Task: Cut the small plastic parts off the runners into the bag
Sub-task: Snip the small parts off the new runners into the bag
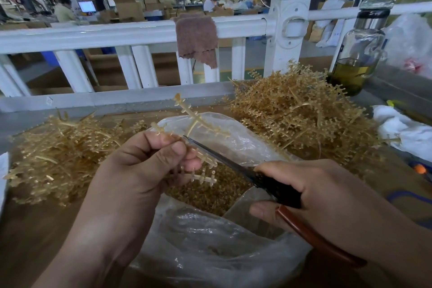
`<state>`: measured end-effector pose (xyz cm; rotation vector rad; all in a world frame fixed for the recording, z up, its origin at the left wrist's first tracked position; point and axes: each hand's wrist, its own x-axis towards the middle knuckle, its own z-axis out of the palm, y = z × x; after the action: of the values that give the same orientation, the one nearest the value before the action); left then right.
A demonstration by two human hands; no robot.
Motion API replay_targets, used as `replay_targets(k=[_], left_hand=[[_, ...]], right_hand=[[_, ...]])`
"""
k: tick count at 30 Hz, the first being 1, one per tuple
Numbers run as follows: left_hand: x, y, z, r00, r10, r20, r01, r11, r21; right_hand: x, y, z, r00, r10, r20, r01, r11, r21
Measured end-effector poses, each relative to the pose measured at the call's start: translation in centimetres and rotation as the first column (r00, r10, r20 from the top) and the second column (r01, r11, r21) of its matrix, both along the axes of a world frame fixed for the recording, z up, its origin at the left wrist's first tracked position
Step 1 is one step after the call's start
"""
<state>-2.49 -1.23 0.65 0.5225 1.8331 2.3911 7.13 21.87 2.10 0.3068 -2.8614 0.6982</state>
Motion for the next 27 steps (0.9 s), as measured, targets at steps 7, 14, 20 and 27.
replay_targets(k=[7, 14, 20, 27], left_hand=[[0.3, 0.3, -0.1, 0.999, 0.037, -0.019, -0.037, 0.999, -0.016], [0.7, 0.7, -0.4, 0.988, 0.12, -0.093, -0.122, 0.992, -0.025], [0.9, 1.1, -0.5, 0.97, 0.176, -0.168, -0.184, 0.982, -0.033], [0.8, 1.1, -1.0, 0.918, 0.269, -0.291, -0.321, 0.936, -0.146]], right_hand=[[0.2, -0.1, 0.2, 0.999, -0.032, -0.018, 0.033, 0.997, 0.074], [0.4, -0.3, 0.2, 0.998, -0.05, -0.042, 0.054, 0.993, 0.105], [0.5, -0.3, 0.3, 0.998, -0.047, -0.032, 0.051, 0.992, 0.115], [0.5, -0.5, 0.3, 0.999, -0.048, -0.008, 0.048, 0.993, 0.104]])
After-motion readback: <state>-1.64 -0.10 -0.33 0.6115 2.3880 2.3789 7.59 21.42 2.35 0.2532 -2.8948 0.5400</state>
